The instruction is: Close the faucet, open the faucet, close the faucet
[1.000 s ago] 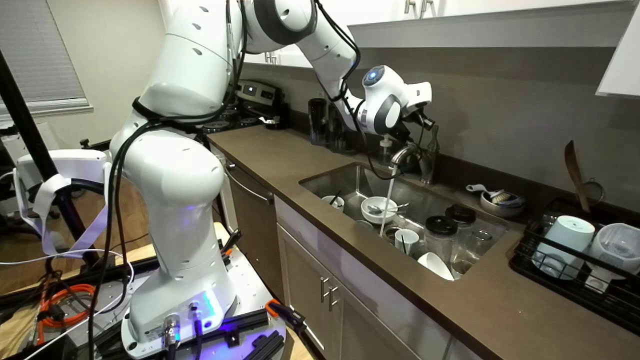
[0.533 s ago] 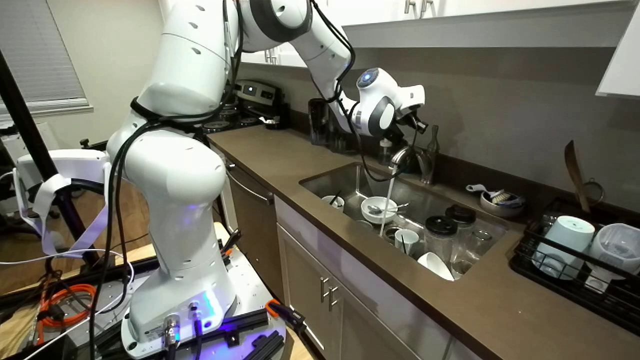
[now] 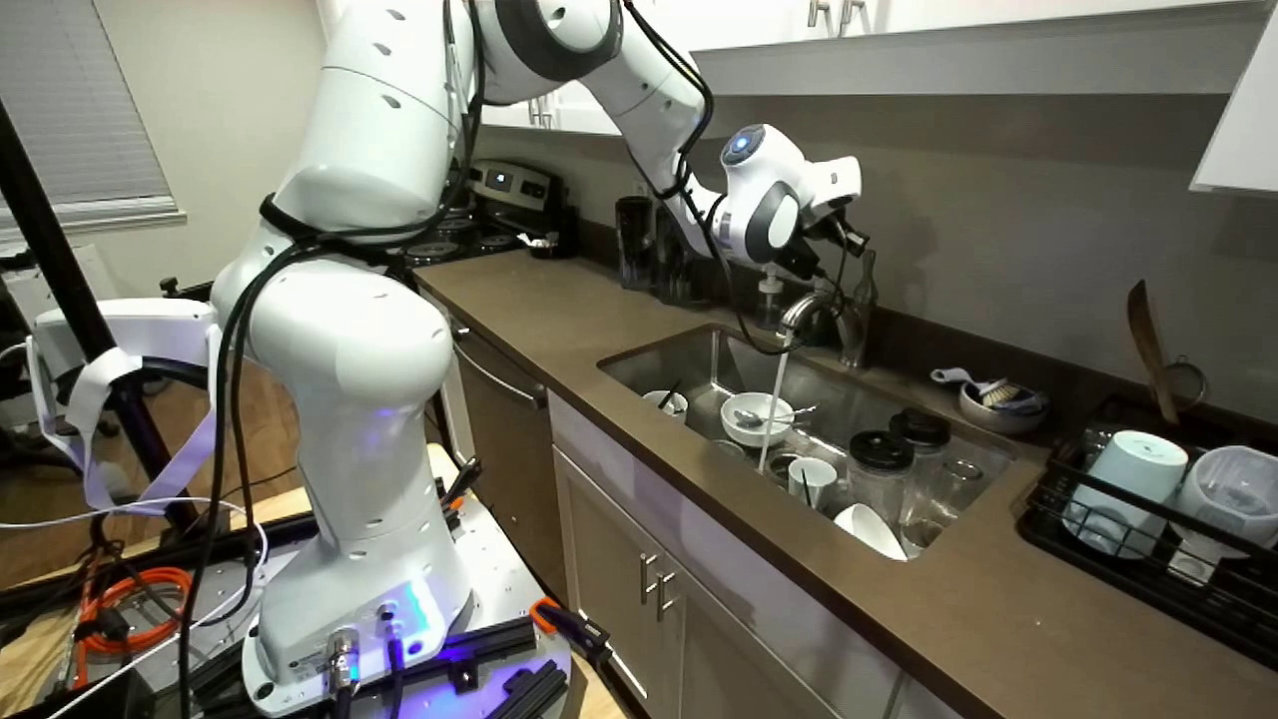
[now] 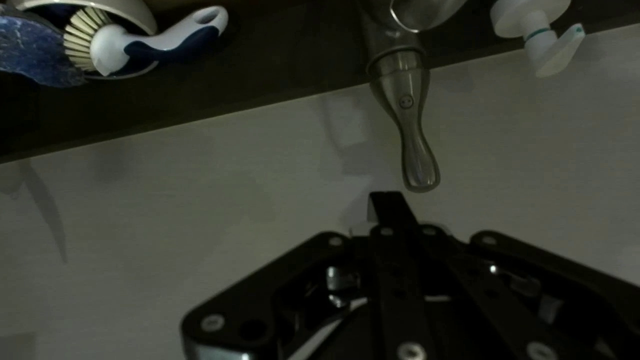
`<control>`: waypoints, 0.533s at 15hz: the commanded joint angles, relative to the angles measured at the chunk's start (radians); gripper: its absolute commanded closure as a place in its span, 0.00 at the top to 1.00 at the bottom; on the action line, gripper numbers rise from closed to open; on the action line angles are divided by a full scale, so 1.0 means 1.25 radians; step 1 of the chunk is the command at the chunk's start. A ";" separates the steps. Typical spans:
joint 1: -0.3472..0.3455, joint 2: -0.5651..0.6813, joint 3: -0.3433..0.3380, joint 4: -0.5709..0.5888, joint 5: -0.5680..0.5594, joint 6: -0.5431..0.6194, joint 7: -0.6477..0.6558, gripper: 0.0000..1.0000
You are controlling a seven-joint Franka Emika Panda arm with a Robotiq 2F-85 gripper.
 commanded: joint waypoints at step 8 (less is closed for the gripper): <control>-0.083 0.066 0.088 0.205 0.001 -0.126 -0.003 0.00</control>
